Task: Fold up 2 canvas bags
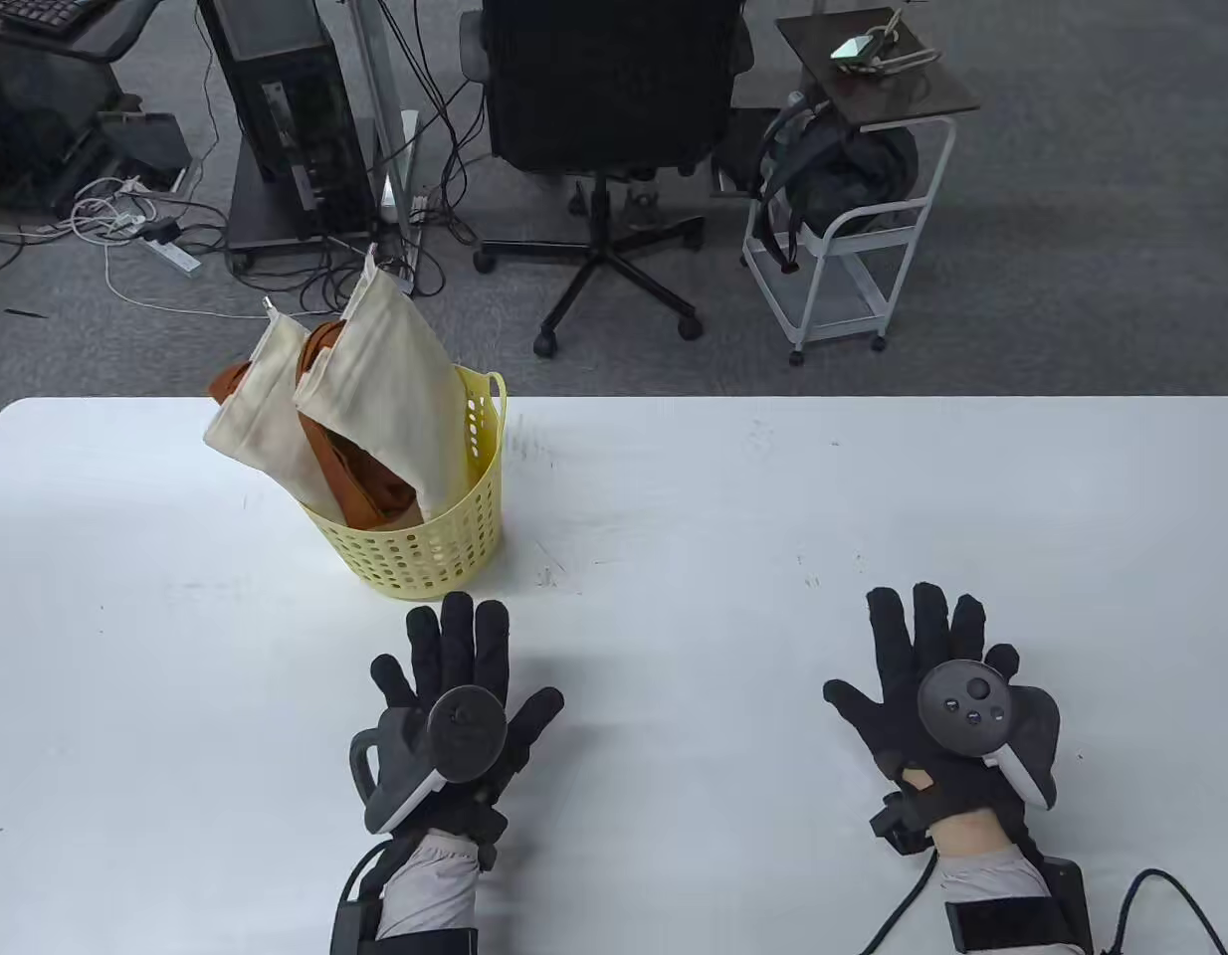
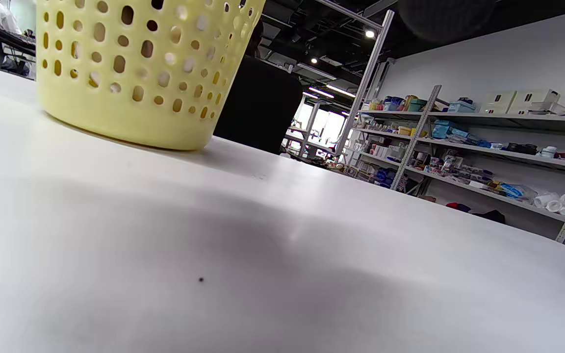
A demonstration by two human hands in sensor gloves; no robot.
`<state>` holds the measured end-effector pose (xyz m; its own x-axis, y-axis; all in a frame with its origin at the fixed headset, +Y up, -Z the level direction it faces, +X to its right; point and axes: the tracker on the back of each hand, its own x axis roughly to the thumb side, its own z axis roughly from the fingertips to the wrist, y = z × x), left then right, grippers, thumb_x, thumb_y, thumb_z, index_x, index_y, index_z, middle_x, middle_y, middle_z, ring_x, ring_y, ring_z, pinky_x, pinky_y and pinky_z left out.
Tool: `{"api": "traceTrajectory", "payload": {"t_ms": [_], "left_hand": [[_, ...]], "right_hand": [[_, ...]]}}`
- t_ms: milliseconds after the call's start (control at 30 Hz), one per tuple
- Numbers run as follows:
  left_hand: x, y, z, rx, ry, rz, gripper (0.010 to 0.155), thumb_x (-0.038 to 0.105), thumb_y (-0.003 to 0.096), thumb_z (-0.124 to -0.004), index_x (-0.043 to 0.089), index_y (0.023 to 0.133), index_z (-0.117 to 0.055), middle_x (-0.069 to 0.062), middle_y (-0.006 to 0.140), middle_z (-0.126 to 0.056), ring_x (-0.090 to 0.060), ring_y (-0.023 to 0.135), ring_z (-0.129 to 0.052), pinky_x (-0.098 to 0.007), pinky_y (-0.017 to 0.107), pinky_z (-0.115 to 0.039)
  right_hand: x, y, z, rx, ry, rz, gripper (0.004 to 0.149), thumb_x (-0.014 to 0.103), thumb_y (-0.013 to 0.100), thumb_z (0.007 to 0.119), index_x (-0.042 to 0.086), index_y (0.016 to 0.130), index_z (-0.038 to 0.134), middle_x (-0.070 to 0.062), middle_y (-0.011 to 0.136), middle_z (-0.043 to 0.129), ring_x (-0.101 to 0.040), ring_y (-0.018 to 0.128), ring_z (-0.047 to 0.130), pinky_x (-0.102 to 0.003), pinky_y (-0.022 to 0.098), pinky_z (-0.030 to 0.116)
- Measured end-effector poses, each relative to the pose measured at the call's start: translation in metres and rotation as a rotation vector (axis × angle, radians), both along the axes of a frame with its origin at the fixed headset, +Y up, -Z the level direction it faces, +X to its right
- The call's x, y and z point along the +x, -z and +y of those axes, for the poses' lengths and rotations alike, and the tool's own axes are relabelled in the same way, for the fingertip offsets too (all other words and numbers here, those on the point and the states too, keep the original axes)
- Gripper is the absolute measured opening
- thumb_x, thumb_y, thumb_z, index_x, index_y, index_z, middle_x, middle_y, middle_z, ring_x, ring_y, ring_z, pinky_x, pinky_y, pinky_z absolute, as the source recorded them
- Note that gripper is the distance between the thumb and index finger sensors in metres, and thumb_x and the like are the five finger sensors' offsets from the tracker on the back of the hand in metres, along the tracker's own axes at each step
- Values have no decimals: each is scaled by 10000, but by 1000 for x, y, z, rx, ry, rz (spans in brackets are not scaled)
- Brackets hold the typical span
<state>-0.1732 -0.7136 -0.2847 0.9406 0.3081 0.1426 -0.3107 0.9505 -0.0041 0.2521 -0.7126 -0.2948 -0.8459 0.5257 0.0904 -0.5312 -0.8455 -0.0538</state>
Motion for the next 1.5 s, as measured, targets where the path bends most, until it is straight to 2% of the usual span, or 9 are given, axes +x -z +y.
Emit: {"api": "traceTrajectory", "payload": {"t_ms": [200, 567, 833, 1033, 1200, 1400, 1467, 1500], "left_hand": [[-3, 0, 0, -1, -31, 11, 920, 643, 555, -646, 235, 1141, -65, -91, 1208, 37, -368, 1028, 120, -738, 640, -40], [4, -2, 7, 46, -22, -3, 899, 619, 572, -645, 232, 1140, -66, -99, 1205, 37, -379, 1035, 104, -731, 665, -72], [2, 3, 3, 10, -88, 6, 885, 600, 584, -641, 226, 1137, -61, -109, 1202, 35, -391, 1041, 80, -708, 704, -125], [-7, 3, 7, 18, -291, 28, 875, 583, 595, -649, 208, 1142, -77, -133, 1208, -14, -425, 1072, -17, -688, 742, -227], [-20, 5, 23, 42, -569, 48, 872, 569, 616, -652, 198, 1148, -69, -141, 1216, -24, -425, 1098, -72, -657, 775, -289], [-42, 24, 62, 31, -819, 68, 887, 600, 643, -622, 187, 1152, -25, -176, 1223, -38, -430, 1132, -209, -600, 805, -446], [-49, 32, 79, 29, -936, 129, 869, 586, 649, -626, 201, 1157, -35, -161, 1232, -52, -408, 1145, -227, -584, 815, -457], [-51, 39, 88, 0, -967, 121, 847, 580, 662, -609, 212, 1164, -33, -160, 1228, -26, -408, 1146, -201, -581, 824, -441]], "right_hand": [[-3, 2, -5, -47, 30, 17, 920, 477, 494, 836, 287, 1116, 185, -163, 1133, 16, -455, 947, -121, -747, 543, -66], [-7, -2, -2, -34, 49, 44, 903, 472, 493, 836, 255, 1125, 228, -180, 1137, 55, -466, 955, -85, -751, 554, -37], [-10, 1, -7, -58, 76, 56, 891, 461, 494, 837, 239, 1127, 251, -188, 1139, 79, -470, 961, -67, -752, 565, -22], [-11, 1, -6, -54, 110, 83, 869, 450, 496, 834, 210, 1128, 288, -209, 1137, 124, -482, 974, -5, -752, 596, 44], [-12, 2, -2, -30, 139, 102, 854, 438, 496, 834, 193, 1126, 312, -220, 1137, 161, -490, 984, 61, -748, 623, 105], [-11, 4, 1, -23, 218, 125, 839, 423, 500, 830, 165, 1122, 330, -244, 1129, 223, -513, 990, 146, -744, 644, 196], [-10, 5, 3, -19, 240, 127, 832, 417, 502, 830, 162, 1122, 338, -245, 1129, 229, -514, 990, 150, -743, 644, 199], [-10, 6, 4, -17, 253, 126, 829, 414, 502, 829, 160, 1122, 340, -247, 1128, 231, -514, 990, 151, -743, 644, 200]]}}
